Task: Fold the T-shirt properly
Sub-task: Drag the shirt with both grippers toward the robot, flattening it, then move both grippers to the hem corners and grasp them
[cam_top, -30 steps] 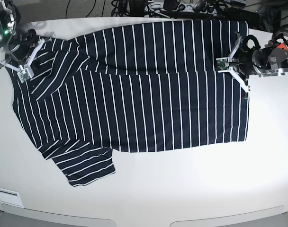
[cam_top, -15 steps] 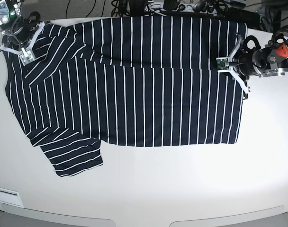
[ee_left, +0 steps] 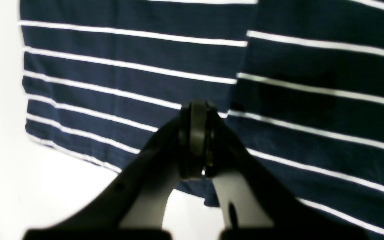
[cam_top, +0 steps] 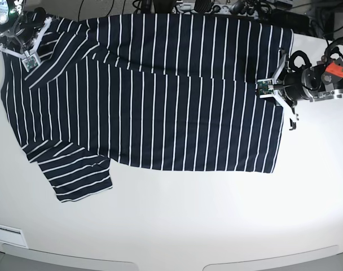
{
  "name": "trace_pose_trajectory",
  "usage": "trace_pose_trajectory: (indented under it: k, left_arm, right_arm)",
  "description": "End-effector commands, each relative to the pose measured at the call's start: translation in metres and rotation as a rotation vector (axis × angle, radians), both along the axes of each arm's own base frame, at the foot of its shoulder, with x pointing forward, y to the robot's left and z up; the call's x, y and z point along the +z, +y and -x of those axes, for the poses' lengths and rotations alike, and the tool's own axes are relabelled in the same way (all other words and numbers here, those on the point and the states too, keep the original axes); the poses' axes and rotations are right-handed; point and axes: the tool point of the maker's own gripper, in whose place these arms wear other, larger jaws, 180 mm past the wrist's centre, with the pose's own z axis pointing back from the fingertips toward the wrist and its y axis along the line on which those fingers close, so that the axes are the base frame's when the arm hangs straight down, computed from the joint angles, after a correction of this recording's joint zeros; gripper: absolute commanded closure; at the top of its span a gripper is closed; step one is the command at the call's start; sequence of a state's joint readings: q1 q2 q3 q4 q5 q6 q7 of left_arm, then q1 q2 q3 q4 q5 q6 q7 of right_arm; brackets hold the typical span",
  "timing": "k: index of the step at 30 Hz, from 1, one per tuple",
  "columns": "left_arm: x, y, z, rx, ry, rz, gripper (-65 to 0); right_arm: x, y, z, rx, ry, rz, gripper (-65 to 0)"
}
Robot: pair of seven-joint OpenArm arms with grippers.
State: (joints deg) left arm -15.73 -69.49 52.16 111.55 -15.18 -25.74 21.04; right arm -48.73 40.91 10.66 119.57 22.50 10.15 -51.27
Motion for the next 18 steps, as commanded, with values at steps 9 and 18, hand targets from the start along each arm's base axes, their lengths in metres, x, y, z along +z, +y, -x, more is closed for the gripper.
trace_pose_trajectory:
  k: [9,18]
  left_arm:
    - [0.013,0.002,-0.015,0.068,-0.054,0.034,0.0]
    - [0.084,0.021,-0.111,0.426,-0.474,0.175,0.0]
  right_arm:
    - [0.076,0.003,-0.076,0.065,-0.399,-0.01,0.0]
    - [0.091,0.005,-0.099,0.079,-0.476,-0.014,0.0]
